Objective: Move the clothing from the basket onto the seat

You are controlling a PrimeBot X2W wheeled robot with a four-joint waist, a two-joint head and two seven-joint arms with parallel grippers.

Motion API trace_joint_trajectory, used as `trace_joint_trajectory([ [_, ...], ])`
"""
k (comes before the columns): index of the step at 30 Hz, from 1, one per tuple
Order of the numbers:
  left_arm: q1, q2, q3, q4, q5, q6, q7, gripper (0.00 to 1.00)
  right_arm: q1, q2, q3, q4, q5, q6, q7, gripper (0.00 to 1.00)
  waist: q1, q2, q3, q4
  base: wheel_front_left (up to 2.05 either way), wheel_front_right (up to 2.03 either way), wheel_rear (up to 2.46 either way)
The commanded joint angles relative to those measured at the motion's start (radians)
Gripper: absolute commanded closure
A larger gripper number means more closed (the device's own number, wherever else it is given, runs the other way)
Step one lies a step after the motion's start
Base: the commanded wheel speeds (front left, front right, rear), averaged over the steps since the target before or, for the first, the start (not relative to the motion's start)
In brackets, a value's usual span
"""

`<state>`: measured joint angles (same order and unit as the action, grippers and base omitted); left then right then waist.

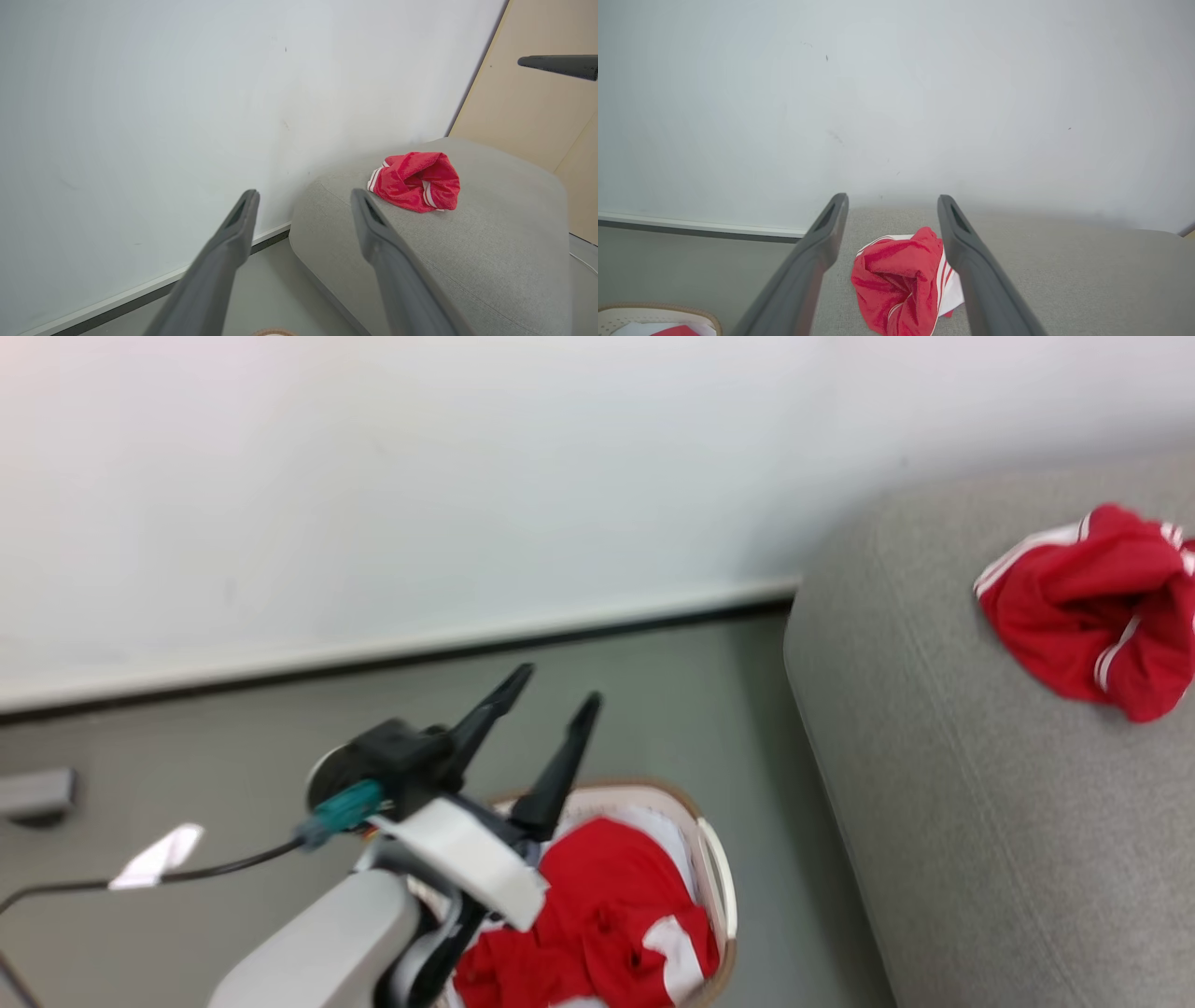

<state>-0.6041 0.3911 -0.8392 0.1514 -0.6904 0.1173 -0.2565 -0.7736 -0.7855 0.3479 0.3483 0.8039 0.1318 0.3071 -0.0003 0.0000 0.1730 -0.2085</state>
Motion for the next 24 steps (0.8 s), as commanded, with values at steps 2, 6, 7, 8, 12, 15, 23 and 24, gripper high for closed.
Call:
trace_joint_trajectory([
  [2,0.058,0.025,0.045,-0.004,-0.017,0.021,-0.007,0.00,0.067,0.013,-0.017,-0.070,0.023,-0.002,-0.042,0.00,0.0003,0.0000,-0.097,0.036,0.00,0.00,0.00],
  [6,0.136,0.056,0.122,-0.014,-0.033,0.060,-0.007,0.00,0.156,0.053,-0.056,-0.164,0.020,-0.002,-0.106,0.00,0.0003,0.0000,-0.143,0.060,0.00,0.00,0.00],
  [7,0.157,0.060,0.146,-0.020,-0.030,0.071,-0.007,0.00,0.183,0.067,-0.064,-0.188,0.016,-0.002,-0.128,0.00,0.0003,0.0000,-0.154,0.067,0.00,0.00,0.00],
  [8,0.181,0.064,0.168,-0.025,-0.024,0.082,-0.007,0.00,0.212,0.084,-0.069,-0.214,0.009,-0.002,-0.144,0.00,0.0003,0.0000,-0.162,0.075,0.00,0.00,0.00],
  [12,0.277,0.069,0.250,-0.052,0.002,0.116,-0.008,0.00,0.335,0.140,-0.112,-0.290,-0.046,-0.002,-0.201,0.00,0.0003,0.0000,-0.180,0.102,0.00,0.00,0.00],
  [15,0.346,0.059,0.317,-0.070,0.028,0.136,-0.008,0.00,0.435,0.207,-0.153,-0.329,-0.101,-0.002,-0.234,0.00,0.0003,0.0000,-0.187,0.116,0.00,0.00,0.00],
  [23,0.504,-0.024,0.519,-0.119,0.142,0.109,-0.008,0.00,0.680,0.434,-0.258,-0.366,-0.236,-0.002,-0.362,0.00,0.0003,0.0000,-0.208,0.142,0.00,0.00,0.00],
  [24,0.526,-0.039,0.542,-0.121,0.159,0.102,-0.008,0.00,0.704,0.457,-0.267,-0.358,-0.257,-0.002,-0.382,0.00,0.0003,0.0000,-0.210,0.142,0.00,0.00,0.00],
])
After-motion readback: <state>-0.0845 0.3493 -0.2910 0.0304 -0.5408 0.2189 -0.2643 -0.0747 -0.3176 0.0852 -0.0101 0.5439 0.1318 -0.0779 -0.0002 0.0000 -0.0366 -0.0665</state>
